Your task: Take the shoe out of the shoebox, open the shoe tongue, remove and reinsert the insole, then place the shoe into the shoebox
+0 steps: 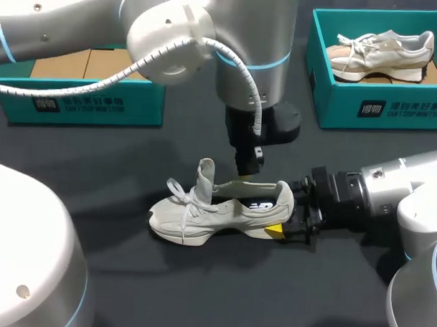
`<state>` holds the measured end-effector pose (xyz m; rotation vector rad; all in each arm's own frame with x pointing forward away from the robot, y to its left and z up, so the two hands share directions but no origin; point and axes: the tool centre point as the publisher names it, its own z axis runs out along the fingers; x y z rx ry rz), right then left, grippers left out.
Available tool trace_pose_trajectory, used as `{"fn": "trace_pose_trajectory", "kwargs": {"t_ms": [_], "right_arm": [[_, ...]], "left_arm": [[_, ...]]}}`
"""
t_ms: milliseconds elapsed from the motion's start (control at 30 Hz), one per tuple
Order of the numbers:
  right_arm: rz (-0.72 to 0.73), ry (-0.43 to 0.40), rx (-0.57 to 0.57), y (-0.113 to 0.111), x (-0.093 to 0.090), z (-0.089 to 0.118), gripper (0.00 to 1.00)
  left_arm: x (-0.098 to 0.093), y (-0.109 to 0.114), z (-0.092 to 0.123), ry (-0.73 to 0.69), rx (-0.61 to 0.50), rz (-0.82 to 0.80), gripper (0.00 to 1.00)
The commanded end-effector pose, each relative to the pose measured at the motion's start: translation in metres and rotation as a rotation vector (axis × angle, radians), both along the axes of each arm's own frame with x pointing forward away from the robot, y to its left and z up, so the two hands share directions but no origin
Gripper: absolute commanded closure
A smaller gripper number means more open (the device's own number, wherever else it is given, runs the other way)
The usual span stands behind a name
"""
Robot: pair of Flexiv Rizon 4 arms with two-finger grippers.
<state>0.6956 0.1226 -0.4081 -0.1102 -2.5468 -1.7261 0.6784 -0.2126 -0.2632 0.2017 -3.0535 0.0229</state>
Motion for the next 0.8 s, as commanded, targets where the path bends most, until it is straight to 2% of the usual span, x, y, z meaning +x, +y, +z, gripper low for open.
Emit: {"fn": "trace_pose_trajectory", "kwargs": {"t_ms": [33,333,500,800], "right_arm": [[-0.001,0.000,-0.003,0.000,-0.001,0.000,1.00],[-0.001,0.000,-0.003,0.000,-0.001,0.000,1.00],[-0.001,0.000,-0.003,0.000,-0.001,0.000,1.00],[-0.001,0.000,-0.003,0.000,-0.001,0.000,1.00]], "left_arm": [[0.008,-0.010,-0.023,0.027,-0.025,-0.090,1.00],[0.008,-0.010,-0.023,0.027,-0.025,-0.090,1.00],[0.005,-0.014,-0.049,0.079,-0.007,-0.126,1.00],[0.005,-0.012,-0.051,0.081,-0.022,-0.162,1.00]]}}
